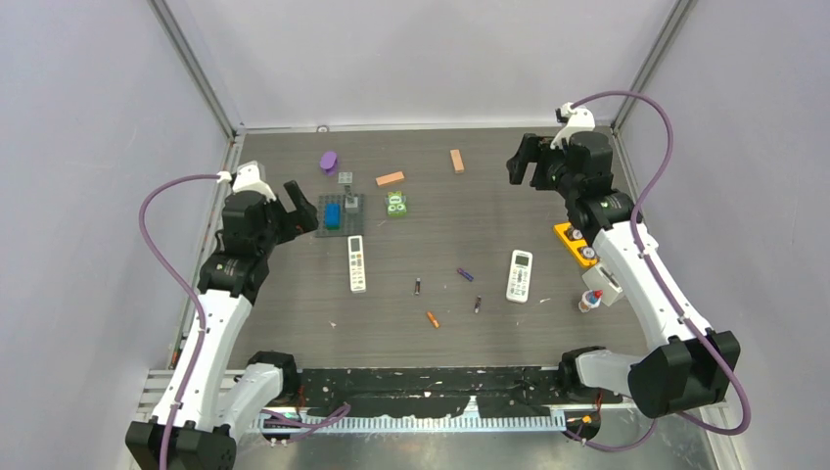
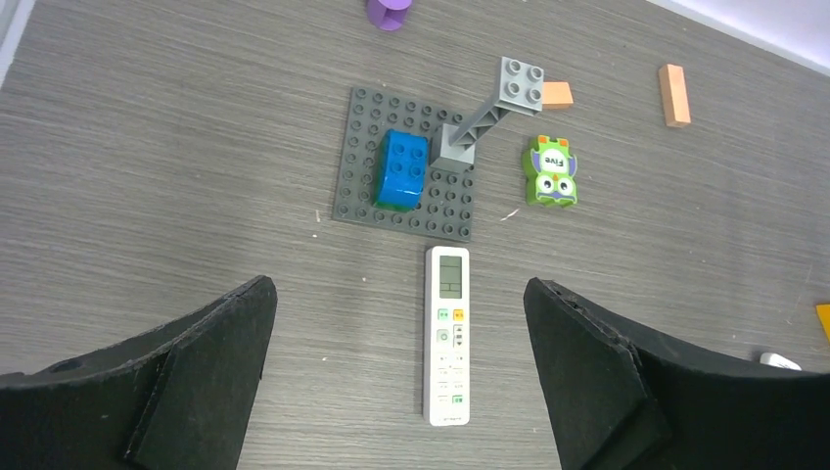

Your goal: Load the batteries into the remote control

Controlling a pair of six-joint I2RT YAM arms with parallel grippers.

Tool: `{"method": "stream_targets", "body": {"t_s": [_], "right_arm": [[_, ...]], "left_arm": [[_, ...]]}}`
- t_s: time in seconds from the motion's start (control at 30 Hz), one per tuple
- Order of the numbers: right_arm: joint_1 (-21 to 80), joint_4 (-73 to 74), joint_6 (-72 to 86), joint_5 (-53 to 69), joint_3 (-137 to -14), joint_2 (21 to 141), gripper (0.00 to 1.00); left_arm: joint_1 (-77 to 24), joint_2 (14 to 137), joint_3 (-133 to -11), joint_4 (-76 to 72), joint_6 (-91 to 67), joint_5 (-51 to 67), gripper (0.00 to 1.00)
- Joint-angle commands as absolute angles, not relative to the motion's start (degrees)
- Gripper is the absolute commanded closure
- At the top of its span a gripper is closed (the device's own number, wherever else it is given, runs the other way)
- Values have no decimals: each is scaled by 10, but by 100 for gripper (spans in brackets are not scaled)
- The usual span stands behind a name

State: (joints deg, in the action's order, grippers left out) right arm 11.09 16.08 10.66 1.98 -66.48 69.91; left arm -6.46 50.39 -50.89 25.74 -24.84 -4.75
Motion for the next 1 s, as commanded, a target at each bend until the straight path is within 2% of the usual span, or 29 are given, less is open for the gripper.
{"method": "stream_targets", "body": {"t_s": [0.0, 0.1, 0.17, 0.27, 0.4, 0.7, 0.97], "right_arm": [[114, 157, 138, 2, -662, 701, 8], [114, 165, 143, 18, -662, 702, 0], [114, 164, 147, 29, -655, 699, 4], [114, 150, 164, 44, -635, 693, 5], [125, 141, 176, 53, -612, 688, 5], [203, 194, 189, -7, -600, 729, 3], [280, 216, 261, -96, -584, 761, 2]], "left_arm": [[-63, 503, -539, 264, -235, -81, 0], [-60, 509, -551, 274, -231, -42, 0], [-55, 516, -556, 276, -239, 11, 0], [-53, 533, -552, 284, -244, 98, 1], [-57, 540, -493, 244, -287, 142, 0], [-167, 639, -438, 236, -306, 75, 4], [-229, 787, -462, 193, -325, -33, 10]]}}
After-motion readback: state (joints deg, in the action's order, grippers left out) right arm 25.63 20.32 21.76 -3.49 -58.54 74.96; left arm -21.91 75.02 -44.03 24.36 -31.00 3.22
